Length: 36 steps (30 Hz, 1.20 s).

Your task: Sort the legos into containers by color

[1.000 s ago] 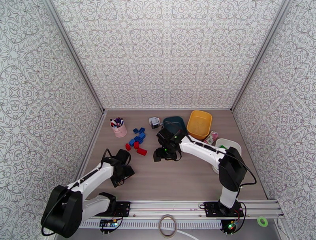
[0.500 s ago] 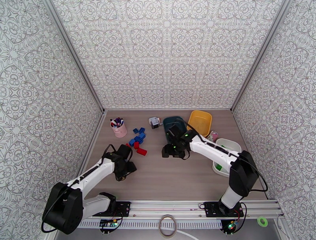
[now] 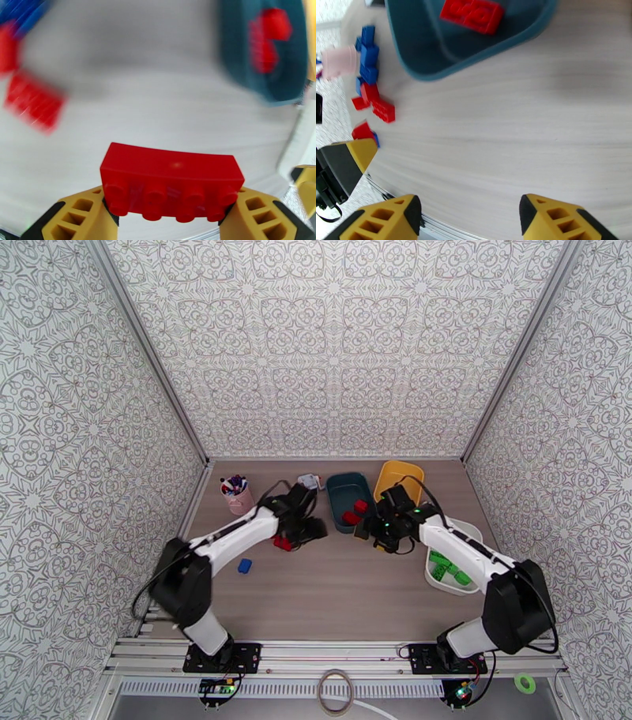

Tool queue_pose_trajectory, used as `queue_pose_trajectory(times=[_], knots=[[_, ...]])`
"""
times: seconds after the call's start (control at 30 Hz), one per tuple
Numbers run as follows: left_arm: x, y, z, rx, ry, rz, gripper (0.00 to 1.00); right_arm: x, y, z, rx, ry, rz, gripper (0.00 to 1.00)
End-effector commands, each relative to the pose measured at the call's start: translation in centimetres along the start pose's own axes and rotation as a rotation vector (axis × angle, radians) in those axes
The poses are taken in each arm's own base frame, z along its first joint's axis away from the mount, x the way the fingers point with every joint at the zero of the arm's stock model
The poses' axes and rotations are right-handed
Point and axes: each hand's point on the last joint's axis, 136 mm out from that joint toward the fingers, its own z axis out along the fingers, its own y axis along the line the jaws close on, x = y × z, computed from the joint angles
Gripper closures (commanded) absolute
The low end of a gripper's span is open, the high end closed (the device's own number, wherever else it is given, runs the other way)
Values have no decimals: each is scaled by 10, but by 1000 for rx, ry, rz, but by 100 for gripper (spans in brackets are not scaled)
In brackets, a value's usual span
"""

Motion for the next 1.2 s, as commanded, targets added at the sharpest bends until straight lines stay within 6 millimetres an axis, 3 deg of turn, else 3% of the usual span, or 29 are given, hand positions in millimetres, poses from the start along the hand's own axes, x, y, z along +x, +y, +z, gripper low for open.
queue_pose_trajectory(times=[0.0, 0.13, 0.23, 0.3, 0.4, 0.57, 0.83, 1.0, 1.17], knots=[[-17, -48, 8, 107, 16, 74, 41, -4, 0, -17, -51, -27, 27, 30], [-45, -83, 20, 145, 9, 103, 39, -7, -14, -31, -46, -54, 57, 30], [-59, -99, 29, 157, 11, 115, 29, -5, -23, -37, -35, -61, 71, 30], [-68, -105, 32, 154, 7, 116, 14, -5, -27, -42, -25, -68, 70, 30], [-76, -109, 31, 157, -11, 122, 1, -3, -30, -47, -6, -74, 61, 30], [-80, -109, 13, 147, -63, 147, 1, -4, -31, -53, 21, -72, 28, 30], [-73, -79, -37, 83, -202, 165, 1, -6, -21, -57, 43, -63, -43, 30], [-63, -32, -66, -32, -270, 110, 1, -3, -4, -50, 72, -43, -113, 30], [-49, 24, -81, -111, -285, -18, 1, 3, 21, -37, 115, -28, -210, 30]])
